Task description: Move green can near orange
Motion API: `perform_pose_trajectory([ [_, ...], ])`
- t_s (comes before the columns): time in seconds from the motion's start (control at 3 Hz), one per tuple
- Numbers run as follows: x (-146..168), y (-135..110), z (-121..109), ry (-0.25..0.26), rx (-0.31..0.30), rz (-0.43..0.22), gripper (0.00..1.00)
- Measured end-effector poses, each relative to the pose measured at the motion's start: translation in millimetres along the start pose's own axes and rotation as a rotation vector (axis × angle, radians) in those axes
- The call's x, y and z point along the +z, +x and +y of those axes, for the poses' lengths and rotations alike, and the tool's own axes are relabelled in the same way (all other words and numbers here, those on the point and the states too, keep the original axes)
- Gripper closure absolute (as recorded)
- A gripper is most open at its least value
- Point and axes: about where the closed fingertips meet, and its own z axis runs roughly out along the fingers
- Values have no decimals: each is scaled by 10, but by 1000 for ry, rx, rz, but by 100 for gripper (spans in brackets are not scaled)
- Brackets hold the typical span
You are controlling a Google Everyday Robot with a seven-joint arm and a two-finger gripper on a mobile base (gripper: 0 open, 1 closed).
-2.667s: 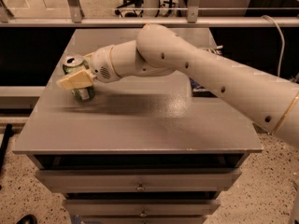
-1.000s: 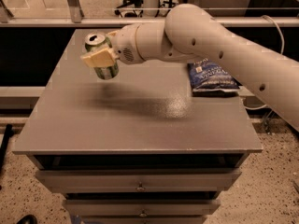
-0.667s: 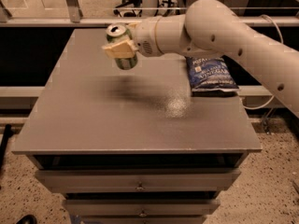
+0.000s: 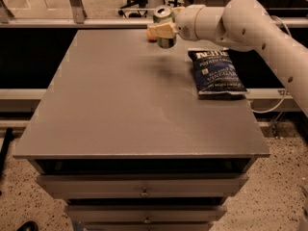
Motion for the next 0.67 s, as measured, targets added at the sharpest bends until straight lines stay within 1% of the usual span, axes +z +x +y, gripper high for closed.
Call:
perform_pose_trajectory([
  [0.33, 155, 171, -529, 63, 24, -22, 100],
  [0.67, 417, 386, -963, 111, 72, -36, 100],
])
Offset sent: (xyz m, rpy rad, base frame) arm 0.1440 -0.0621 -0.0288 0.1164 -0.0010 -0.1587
